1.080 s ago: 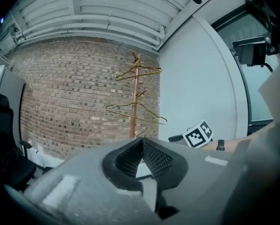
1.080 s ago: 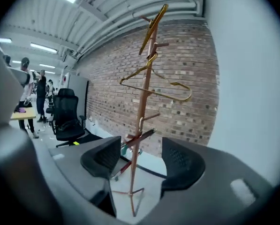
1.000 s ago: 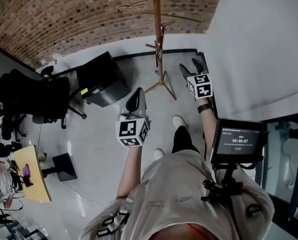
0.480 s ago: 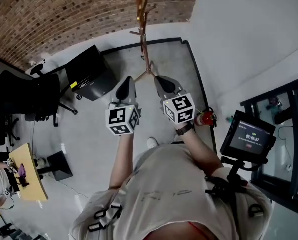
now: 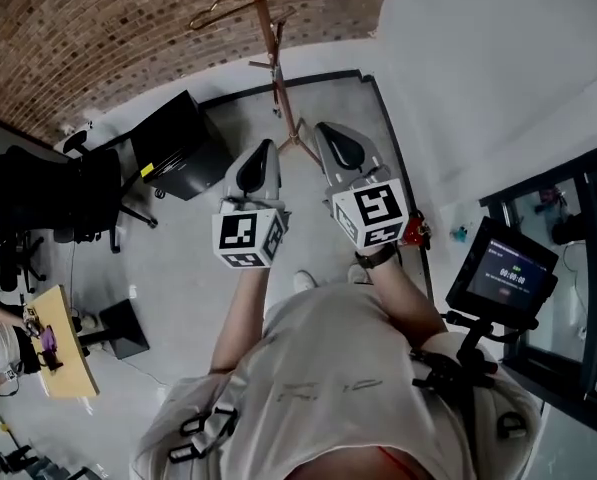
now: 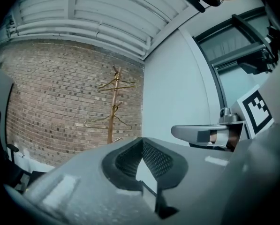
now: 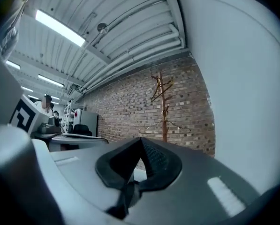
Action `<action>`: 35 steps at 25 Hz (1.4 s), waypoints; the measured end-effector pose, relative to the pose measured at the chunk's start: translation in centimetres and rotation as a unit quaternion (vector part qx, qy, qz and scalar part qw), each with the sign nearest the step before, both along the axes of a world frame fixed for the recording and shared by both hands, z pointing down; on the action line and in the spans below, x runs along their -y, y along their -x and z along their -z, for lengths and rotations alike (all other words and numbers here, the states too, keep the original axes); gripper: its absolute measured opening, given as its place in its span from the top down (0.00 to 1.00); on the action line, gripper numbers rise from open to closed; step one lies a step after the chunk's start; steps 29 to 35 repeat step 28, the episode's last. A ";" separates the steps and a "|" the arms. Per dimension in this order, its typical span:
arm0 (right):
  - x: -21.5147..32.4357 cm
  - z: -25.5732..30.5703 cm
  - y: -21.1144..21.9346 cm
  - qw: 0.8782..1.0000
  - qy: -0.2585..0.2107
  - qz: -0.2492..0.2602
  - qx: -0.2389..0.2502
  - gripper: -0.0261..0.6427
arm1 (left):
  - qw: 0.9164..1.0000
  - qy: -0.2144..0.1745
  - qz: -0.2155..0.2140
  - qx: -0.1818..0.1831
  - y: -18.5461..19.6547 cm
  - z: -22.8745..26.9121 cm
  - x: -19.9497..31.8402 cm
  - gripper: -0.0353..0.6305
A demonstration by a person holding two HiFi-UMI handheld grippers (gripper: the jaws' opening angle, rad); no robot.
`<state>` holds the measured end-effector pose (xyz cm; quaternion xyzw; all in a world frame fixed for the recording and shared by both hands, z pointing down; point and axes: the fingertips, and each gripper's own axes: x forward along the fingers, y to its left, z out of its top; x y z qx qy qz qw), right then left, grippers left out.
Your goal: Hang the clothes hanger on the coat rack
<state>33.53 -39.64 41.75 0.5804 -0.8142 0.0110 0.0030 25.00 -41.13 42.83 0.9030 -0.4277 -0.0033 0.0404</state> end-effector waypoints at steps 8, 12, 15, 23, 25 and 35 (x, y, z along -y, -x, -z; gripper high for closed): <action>-0.9 0.9 -2.2 0.999 -0.027 -0.018 -0.037 0.96 | 0.999 -0.027 -0.022 0.018 -3.6 0.3 -1.2 0.95; -1.1 0.6 -1.6 0.999 -0.026 -0.013 -0.040 0.96 | 0.999 -0.024 -0.018 0.013 -3.2 0.0 -1.5 0.95; -1.2 0.2 -1.3 0.999 -0.025 -0.008 -0.043 0.96 | 1.000 -0.024 -0.011 0.011 -2.8 -0.3 -1.3 0.95; -0.8 0.2 -0.8 0.998 -0.026 0.006 -0.048 0.96 | 1.000 -0.023 -0.010 0.003 -3.2 -0.3 -1.2 0.95; -0.5 0.4 -1.0 0.998 -0.025 0.006 -0.049 0.96 | 1.000 -0.022 -0.010 0.002 -3.5 -0.1 -0.9 0.95; -0.2 0.5 -1.2 0.999 -0.023 0.007 -0.048 0.96 | 1.000 -0.020 -0.009 0.002 -3.6 0.1 -0.5 0.95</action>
